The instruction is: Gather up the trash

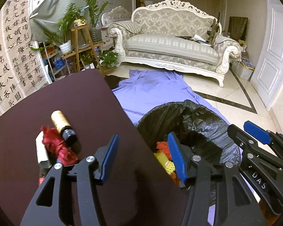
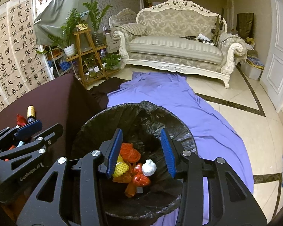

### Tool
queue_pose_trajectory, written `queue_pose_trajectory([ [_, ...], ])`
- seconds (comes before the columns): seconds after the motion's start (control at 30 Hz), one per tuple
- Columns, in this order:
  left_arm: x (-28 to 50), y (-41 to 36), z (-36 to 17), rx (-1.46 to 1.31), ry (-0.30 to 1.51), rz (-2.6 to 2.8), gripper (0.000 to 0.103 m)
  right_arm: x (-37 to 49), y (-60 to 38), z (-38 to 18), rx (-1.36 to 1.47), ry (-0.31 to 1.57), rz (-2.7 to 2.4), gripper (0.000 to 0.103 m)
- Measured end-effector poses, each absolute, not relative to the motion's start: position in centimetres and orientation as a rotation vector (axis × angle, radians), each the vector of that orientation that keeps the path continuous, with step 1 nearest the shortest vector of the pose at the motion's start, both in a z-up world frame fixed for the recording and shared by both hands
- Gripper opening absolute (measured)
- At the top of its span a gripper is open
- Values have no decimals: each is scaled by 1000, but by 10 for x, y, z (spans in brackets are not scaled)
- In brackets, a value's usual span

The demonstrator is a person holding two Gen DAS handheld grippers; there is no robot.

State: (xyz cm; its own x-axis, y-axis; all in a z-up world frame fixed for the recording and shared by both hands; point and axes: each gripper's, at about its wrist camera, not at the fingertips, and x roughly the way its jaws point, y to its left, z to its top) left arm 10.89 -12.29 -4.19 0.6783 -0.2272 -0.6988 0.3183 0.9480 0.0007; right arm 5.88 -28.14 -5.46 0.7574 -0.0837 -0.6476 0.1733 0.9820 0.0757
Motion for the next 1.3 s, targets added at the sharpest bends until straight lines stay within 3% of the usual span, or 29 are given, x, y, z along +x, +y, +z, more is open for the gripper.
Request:
queue_pose_trajectory([
  [0.7, 95, 10, -36, 3, 788, -72, 54, 61, -197, -42, 83, 694, 20, 41],
  [1.3, 127, 38, -59, -22, 880, -34, 56, 76, -167, -46, 51, 717, 63, 41],
])
